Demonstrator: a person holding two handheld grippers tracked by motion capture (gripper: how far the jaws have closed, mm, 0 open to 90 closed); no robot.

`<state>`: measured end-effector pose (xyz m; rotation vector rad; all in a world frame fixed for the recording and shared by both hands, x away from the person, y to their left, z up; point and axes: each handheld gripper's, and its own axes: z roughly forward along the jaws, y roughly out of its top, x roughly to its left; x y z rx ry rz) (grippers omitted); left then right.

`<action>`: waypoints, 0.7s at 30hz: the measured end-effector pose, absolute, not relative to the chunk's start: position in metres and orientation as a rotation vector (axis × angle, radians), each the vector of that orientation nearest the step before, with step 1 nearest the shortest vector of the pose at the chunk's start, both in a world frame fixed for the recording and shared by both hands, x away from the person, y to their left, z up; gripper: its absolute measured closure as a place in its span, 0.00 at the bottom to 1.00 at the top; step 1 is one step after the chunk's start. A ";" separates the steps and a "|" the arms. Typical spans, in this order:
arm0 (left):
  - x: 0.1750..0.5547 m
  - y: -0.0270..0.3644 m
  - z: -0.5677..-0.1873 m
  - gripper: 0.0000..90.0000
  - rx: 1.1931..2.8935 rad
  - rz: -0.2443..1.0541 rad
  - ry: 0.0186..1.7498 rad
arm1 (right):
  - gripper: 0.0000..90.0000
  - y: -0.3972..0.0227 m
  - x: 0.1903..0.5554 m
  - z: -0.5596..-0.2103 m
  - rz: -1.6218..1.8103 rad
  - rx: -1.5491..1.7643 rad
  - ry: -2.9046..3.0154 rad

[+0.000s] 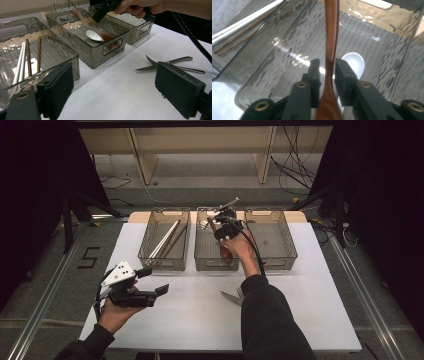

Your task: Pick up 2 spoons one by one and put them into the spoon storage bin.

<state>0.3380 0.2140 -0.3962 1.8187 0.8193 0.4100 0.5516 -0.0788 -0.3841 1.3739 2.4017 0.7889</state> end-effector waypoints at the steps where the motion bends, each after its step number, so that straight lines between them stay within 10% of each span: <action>1: 0.338 0.214 -0.396 0.17 1.815 0.408 0.822 | 0.77 -0.079 0.551 -0.384 0.790 1.372 2.408; 21: 0.338 0.213 -0.397 0.17 1.818 0.409 0.825 | 0.47 -0.102 0.525 -0.364 0.918 1.314 2.473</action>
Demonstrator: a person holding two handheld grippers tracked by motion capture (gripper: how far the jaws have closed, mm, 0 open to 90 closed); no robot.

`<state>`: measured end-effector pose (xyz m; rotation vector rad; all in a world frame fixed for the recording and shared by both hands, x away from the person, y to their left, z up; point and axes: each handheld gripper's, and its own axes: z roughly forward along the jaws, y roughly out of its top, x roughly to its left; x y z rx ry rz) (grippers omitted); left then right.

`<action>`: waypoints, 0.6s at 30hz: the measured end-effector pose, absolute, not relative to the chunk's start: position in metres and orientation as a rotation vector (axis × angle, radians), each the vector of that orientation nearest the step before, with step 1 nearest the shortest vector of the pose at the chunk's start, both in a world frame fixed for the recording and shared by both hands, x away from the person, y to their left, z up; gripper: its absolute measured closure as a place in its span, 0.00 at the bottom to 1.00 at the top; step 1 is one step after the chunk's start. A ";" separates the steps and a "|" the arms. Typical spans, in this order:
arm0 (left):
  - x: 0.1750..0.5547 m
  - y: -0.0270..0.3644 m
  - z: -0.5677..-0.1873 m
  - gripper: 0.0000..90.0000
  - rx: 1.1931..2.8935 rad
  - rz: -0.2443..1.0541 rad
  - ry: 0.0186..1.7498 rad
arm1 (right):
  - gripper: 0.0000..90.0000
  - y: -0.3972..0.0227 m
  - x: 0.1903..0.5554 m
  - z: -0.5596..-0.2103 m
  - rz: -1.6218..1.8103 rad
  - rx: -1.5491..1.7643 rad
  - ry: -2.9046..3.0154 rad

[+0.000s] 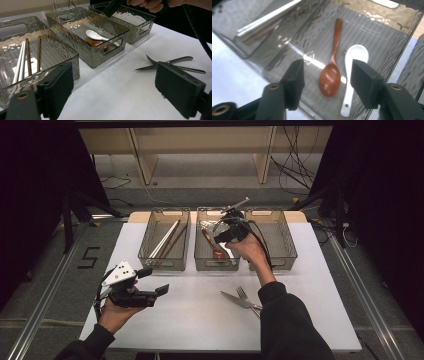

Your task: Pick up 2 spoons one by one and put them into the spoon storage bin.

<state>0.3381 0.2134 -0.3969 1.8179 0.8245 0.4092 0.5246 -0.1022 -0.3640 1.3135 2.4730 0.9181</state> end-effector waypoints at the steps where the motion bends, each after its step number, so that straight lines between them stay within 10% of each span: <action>1: 0.338 0.213 -0.397 0.17 1.819 0.409 0.825 | 0.45 -0.103 0.522 -0.363 0.921 1.307 2.483; 18: 0.338 0.212 -0.398 0.17 1.825 0.410 0.828 | 0.35 -0.129 0.451 -0.361 0.947 1.148 2.570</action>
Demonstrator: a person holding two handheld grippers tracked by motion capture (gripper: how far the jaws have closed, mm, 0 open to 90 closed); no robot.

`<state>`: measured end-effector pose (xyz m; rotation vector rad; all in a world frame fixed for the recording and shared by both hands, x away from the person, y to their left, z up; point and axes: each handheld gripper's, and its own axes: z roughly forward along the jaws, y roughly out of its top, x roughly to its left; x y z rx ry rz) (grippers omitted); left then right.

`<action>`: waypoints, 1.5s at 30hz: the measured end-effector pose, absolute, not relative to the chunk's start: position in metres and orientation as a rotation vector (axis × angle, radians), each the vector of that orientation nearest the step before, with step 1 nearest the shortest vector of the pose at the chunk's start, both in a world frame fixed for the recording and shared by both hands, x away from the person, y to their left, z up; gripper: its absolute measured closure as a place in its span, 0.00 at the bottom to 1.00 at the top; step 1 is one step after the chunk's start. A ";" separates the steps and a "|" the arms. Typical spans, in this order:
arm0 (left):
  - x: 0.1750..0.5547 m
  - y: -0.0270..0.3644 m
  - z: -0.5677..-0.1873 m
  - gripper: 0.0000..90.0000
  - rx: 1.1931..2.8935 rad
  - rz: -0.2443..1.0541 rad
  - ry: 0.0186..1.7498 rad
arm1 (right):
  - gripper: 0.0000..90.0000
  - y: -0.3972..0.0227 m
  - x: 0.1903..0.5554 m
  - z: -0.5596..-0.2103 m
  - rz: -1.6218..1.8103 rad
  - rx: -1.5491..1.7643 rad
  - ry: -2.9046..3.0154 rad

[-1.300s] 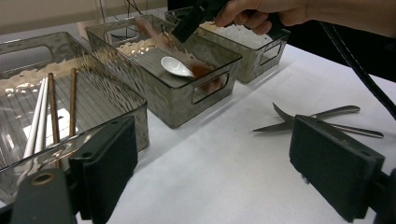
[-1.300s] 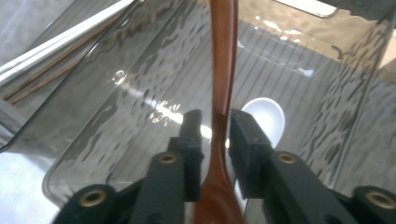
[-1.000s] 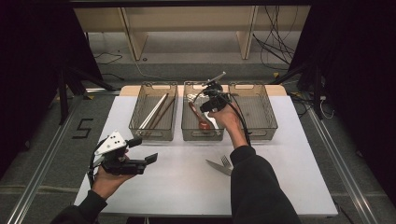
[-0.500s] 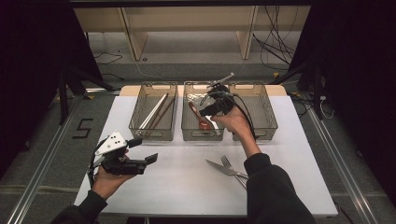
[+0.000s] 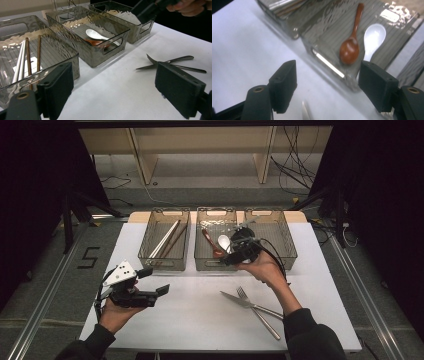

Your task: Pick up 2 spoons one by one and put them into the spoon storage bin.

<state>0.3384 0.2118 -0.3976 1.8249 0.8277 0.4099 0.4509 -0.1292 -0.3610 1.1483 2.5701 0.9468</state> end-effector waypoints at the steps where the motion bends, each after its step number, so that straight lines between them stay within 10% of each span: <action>1: 0.338 0.211 -0.398 0.17 1.821 0.410 0.831 | 0.35 -0.133 0.448 -0.363 0.949 1.147 2.574; 45: 0.338 0.210 -0.397 0.17 1.833 0.413 0.823 | 0.35 -0.193 0.400 -0.405 0.717 1.135 2.672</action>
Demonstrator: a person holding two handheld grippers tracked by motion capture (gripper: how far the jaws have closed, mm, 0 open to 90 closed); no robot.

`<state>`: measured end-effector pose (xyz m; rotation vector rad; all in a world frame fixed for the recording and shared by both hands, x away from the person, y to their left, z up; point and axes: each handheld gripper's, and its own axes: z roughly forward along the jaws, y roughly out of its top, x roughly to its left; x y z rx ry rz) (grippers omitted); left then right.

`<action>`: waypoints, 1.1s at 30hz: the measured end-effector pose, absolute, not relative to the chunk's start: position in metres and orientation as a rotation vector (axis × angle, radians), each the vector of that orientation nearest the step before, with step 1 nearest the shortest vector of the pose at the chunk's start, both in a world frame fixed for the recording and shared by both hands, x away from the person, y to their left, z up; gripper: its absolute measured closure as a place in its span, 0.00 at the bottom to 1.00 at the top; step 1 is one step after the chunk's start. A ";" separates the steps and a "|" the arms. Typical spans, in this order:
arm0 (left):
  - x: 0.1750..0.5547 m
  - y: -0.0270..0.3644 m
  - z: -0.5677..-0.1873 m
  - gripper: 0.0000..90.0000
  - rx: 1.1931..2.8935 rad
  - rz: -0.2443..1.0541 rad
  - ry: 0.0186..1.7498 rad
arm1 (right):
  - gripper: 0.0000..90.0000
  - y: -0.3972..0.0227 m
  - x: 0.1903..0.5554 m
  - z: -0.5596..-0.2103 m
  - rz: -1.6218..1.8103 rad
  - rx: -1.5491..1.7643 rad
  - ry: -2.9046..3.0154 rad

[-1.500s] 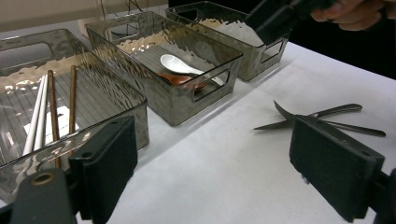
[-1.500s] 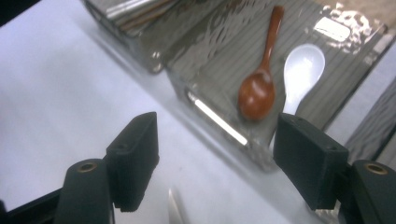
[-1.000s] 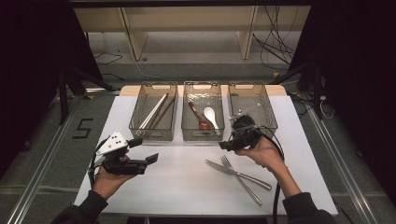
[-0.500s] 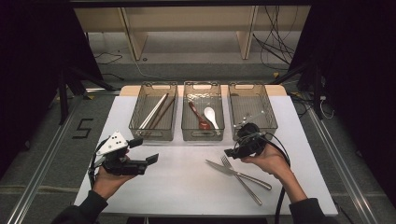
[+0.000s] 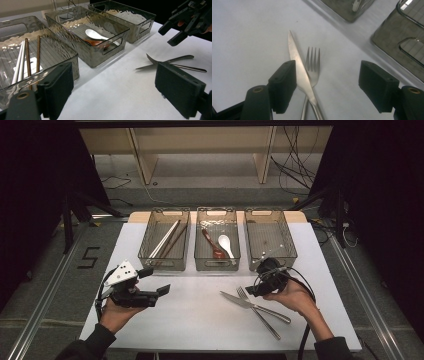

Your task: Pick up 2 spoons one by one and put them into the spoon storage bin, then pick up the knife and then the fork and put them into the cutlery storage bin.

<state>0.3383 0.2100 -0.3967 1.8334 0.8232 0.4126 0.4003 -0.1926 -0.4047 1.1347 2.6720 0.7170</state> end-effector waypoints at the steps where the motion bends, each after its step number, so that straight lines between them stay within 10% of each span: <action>1: 0.338 0.210 -0.397 0.17 1.833 0.413 0.823 | 0.35 -0.194 0.400 -0.405 0.709 1.129 2.677; 33: 0.339 0.211 -0.397 0.17 1.823 0.413 0.830 | 0.45 -0.200 0.392 -0.430 0.441 1.053 2.784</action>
